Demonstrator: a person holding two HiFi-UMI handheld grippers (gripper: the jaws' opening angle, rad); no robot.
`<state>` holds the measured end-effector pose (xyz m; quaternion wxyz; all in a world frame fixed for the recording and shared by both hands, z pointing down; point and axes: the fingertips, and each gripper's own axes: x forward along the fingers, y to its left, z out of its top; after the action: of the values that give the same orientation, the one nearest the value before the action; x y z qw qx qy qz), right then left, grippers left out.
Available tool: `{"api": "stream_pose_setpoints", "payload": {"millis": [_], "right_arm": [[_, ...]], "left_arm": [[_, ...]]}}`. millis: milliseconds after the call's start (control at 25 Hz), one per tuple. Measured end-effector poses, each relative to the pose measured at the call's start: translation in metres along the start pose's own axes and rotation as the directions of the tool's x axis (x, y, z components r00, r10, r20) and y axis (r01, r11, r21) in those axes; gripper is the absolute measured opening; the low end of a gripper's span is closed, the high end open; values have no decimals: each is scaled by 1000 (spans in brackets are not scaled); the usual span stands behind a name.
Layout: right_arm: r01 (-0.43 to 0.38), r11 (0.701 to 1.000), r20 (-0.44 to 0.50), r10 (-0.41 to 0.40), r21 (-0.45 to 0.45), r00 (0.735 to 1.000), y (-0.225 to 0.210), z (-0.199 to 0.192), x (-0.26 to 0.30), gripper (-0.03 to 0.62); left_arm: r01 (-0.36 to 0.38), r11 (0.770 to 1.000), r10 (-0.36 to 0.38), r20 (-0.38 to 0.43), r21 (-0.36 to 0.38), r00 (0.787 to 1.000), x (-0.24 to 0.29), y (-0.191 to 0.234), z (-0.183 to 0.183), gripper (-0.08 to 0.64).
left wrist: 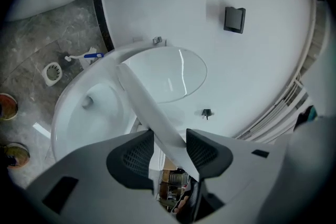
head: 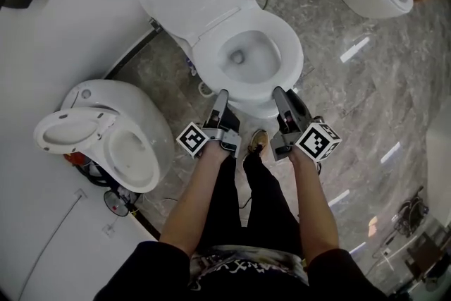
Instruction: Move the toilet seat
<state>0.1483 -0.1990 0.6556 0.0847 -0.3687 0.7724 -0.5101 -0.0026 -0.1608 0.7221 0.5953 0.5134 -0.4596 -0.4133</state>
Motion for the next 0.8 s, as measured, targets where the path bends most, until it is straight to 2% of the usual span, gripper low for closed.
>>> {"api": "stream_pose_setpoints", "payload": {"millis": [120, 520, 800], "right_arm": [[-40, 999, 6, 40, -15, 999, 14, 8, 12, 145], [-165, 986, 26, 166, -36, 986, 54, 33, 47, 146], [-205, 978, 26, 206, -37, 978, 77, 47, 74, 139]], "left_arm": [[20, 1000, -20, 24, 9, 1000, 3, -13, 9, 209], [81, 996, -77, 131, -27, 988, 15, -47, 36, 207], [133, 991, -130, 190, -3, 973, 26, -77, 49, 187]]}}
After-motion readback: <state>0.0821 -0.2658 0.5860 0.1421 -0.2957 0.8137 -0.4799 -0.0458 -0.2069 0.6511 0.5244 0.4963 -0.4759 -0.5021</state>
